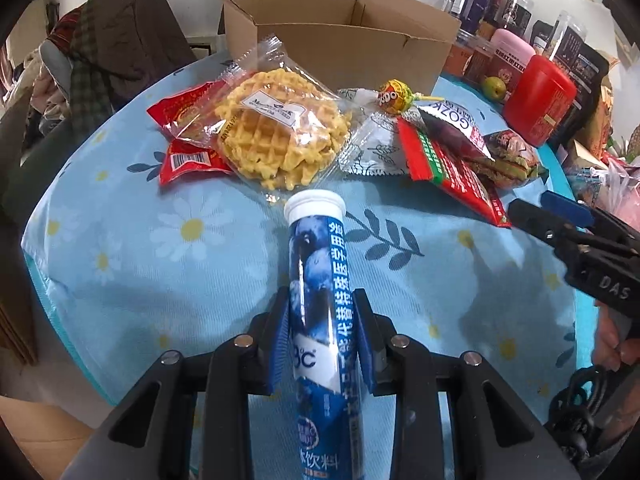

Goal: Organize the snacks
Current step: 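Grasp the blue tablet tube with the left gripper, then grasp the red spicy-strip packet with the right gripper while the left holds the tube, then lift the tube and red packet with both grippers toward the cardboard box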

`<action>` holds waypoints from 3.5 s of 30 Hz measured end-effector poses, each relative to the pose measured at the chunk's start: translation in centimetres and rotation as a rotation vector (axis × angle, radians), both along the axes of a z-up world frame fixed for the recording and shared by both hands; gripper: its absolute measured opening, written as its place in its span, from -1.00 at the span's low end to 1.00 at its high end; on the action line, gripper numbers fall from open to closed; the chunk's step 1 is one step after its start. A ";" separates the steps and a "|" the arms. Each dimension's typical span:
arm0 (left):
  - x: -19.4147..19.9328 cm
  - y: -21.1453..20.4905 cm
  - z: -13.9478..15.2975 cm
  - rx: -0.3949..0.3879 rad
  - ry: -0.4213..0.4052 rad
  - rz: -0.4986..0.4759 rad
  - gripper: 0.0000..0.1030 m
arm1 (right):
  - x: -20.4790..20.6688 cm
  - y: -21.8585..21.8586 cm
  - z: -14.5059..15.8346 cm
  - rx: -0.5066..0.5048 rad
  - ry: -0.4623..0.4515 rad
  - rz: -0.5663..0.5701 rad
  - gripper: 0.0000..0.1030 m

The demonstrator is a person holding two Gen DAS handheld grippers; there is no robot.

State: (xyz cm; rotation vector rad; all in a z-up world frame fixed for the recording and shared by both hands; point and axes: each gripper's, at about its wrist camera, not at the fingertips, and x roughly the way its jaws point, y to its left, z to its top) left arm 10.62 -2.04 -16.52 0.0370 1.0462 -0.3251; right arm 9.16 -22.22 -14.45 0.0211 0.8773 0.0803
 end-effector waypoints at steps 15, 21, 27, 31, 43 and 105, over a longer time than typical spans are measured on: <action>1.7 0.9 0.0 -0.025 -0.009 0.028 -0.43 | 5.0 1.8 -0.5 -0.055 0.002 0.261 0.66; 1.8 1.0 0.0 -0.027 -0.010 0.021 -0.43 | 4.8 2.9 -1.9 -0.072 0.060 0.329 0.66; 1.5 1.4 0.0 -0.037 -0.007 0.027 -0.43 | 3.6 2.4 -2.3 -0.009 0.138 0.317 0.61; 1.1 1.4 0.1 -0.043 -0.006 0.025 -0.43 | 2.1 1.6 -2.1 0.013 0.171 0.278 0.53; -0.5 1.5 0.1 -0.046 0.006 0.005 -0.43 | -4.1 2.2 -1.9 0.052 0.240 0.265 0.39; -2.5 0.0 3.4 -0.094 -0.090 -0.117 -0.45 | -5.8 5.2 0.7 0.052 0.071 0.193 -0.16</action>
